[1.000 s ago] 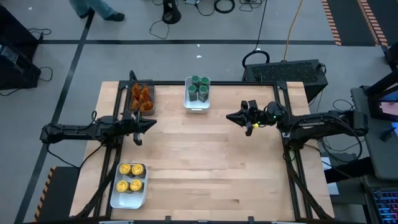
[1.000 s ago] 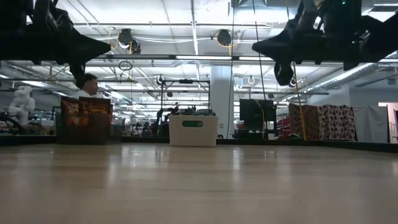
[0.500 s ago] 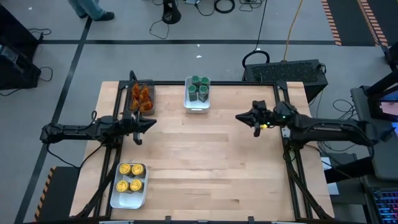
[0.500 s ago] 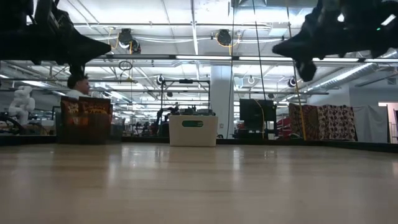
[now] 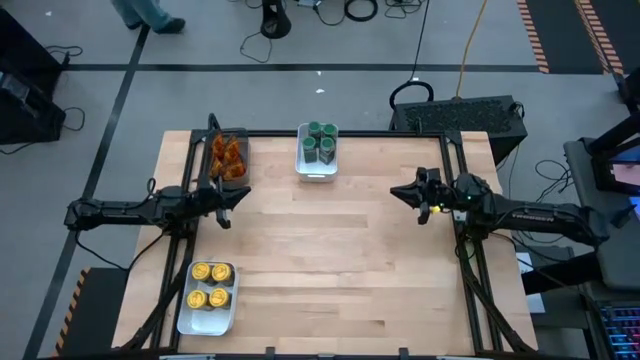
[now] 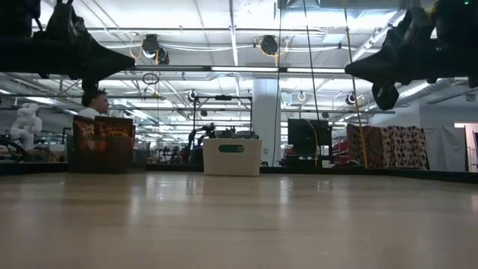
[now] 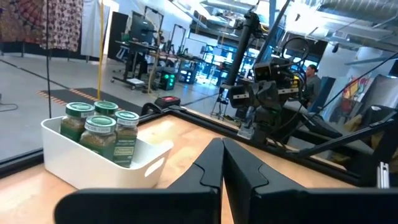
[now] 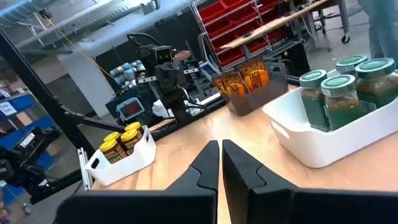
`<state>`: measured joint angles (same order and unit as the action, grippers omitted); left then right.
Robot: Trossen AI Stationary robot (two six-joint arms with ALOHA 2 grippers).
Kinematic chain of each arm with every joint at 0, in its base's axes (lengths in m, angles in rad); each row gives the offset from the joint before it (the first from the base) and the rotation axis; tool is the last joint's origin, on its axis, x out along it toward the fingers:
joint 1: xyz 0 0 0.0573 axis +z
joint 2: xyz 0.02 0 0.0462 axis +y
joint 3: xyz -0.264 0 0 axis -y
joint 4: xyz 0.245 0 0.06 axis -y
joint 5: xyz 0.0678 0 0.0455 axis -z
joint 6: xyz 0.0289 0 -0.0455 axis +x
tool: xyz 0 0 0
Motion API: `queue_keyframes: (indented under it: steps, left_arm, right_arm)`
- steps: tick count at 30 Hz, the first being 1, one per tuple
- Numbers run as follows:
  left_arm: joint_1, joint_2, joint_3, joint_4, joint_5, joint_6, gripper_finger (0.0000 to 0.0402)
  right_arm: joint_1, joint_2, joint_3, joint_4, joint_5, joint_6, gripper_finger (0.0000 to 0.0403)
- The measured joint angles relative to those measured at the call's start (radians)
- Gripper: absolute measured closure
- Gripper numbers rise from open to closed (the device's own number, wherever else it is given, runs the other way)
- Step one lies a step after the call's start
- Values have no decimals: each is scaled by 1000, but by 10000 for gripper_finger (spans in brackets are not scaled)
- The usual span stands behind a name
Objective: Sort spices by type
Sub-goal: Return to Home Position
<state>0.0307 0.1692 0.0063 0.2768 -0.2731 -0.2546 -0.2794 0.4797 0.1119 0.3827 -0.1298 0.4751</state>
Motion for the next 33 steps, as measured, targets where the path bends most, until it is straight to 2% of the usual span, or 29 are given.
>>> queue_keyframes:
  steps: [7, 13, 17, 22, 26, 33]
  left_arm:
    - [0, 0, 0, 0, -20, -2, 388]
    - [0, 0, 0, -12, -20, -2, 388]
    - [0, 0, 0, -43, -20, -2, 388]
    - [0, 0, -1, -43, -20, -2, 389]
    - [0, 0, -1, -41, -19, -2, 389]
    - [0, 0, -1, -39, 30, -3, 389]
  right_arm:
    - [0, -64, -2, -174, 75, -21, 403]
    - [-1, -123, -2, -228, 84, -63, 403]
    - [-1, -140, -2, -298, 133, -69, 403]
    - [-1, -142, -2, -310, 133, -72, 403]
    - [-1, -150, -2, -392, 139, -67, 403]
    - [-1, -202, -2, -452, 151, -74, 403]
